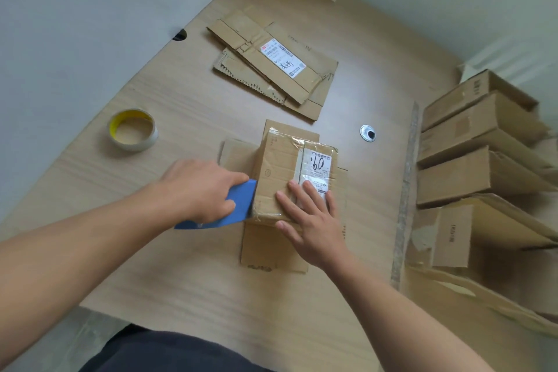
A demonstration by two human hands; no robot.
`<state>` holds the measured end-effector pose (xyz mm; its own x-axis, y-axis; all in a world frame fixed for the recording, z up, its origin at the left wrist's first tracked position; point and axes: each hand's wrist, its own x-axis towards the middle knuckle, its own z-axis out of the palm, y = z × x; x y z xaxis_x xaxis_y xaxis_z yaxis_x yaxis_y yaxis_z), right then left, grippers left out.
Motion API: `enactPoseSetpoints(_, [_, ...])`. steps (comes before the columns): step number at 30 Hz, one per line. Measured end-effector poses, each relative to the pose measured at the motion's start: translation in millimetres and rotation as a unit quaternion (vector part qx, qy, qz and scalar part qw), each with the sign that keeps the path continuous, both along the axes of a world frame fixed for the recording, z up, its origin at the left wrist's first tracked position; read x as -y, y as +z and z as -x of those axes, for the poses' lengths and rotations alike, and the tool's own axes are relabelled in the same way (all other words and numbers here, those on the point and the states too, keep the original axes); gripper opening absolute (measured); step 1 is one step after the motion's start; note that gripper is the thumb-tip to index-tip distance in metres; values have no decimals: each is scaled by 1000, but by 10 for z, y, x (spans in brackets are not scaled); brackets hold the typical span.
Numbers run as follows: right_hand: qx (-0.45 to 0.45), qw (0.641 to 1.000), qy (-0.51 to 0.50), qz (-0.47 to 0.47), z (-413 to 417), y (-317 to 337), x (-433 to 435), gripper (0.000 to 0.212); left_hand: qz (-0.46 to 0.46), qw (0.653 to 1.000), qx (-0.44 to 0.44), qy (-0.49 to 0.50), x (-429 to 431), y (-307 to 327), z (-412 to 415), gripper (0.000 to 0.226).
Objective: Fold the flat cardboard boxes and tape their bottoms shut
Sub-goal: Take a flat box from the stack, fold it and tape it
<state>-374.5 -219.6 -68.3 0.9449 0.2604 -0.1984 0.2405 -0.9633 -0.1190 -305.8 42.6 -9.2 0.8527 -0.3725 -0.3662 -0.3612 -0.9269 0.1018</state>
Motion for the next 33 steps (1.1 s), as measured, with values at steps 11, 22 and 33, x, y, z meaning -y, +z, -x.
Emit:
enactPoseSetpoints(11, [-22, 995, -80, -56, 120, -3, -230, 56, -21, 993, 88, 72, 146, -227, 422, 57])
enactPoseSetpoints(22, [64, 913, -262, -305, 384, 157, -10, 59, 71, 971, 65, 220, -343, -832, 653, 68])
enactPoseSetpoints(33, [31, 905, -246, -345, 610, -65, 183, 38, -14, 969, 106, 221, -221, -732, 611, 73])
